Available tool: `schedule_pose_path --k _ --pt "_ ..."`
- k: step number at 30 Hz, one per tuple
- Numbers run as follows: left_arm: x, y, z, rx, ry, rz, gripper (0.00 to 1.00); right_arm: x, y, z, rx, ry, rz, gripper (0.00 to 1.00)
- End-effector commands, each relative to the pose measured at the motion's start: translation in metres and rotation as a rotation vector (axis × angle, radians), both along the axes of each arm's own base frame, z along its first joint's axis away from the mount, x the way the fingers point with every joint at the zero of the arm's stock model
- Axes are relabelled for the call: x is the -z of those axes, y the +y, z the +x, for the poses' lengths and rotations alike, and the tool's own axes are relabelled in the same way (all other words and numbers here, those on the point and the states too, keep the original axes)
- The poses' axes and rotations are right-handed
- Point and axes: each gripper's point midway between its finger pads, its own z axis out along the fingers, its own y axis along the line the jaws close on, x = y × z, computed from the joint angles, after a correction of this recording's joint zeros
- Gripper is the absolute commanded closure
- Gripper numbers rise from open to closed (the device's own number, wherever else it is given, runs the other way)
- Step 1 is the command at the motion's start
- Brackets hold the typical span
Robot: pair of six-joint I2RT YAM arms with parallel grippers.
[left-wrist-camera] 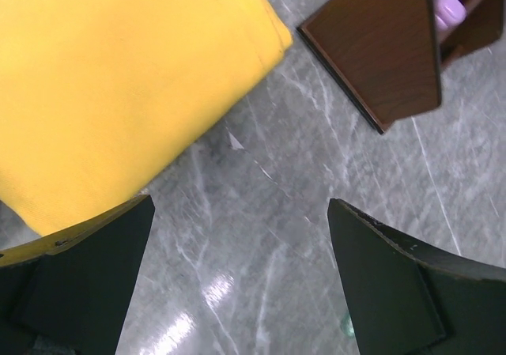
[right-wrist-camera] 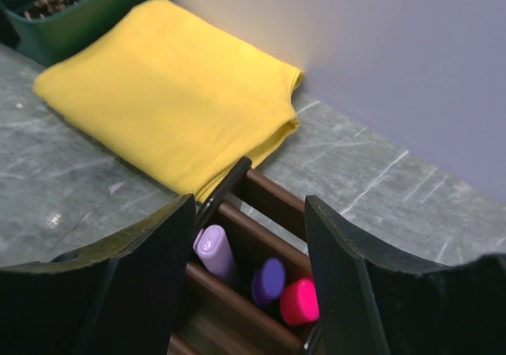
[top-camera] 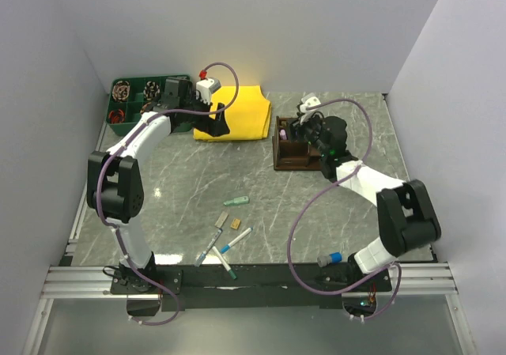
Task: Sort the stationery into containers
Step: Place the pen in the storage box.
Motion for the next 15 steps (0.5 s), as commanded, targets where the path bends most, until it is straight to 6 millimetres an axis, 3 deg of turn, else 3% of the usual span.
schedule_pose_path --k 1,3,7,9,10,12,15 --pt "-0.031 -0.011 -0.034 0.102 -0.055 0.041 0.01 -0.072 -0.008 -0.014 0.024 -0.095 0.054 0.34" --pt "-0.024 -0.013 -0.056 0.128 0.001 0.072 0.01 -0.09 -0.012 -0.023 0.027 -0.111 0.064 0.34" --pt "-0.002 -0.03 -0.106 0.216 0.073 0.152 0.05 -0.098 -0.024 -0.037 0.077 -0.048 0.06 0.34" --pt "-0.002 -0.032 -0.123 0.25 0.053 0.206 0.07 -0.106 -0.031 -0.047 0.094 -0.044 0.056 0.34" --pt "0.008 -0.037 -0.142 0.3 0.068 0.239 0.09 -0.098 -0.034 -0.051 0.102 -0.006 0.038 0.33" --pt "0.008 -0.036 -0.161 0.332 0.056 0.256 0.1 -0.102 -0.041 -0.061 0.122 0.004 0.018 0.34" --pt "0.029 -0.027 -0.195 0.381 0.115 0.297 0.15 -0.088 -0.051 -0.079 0.135 0.081 -0.04 0.33"
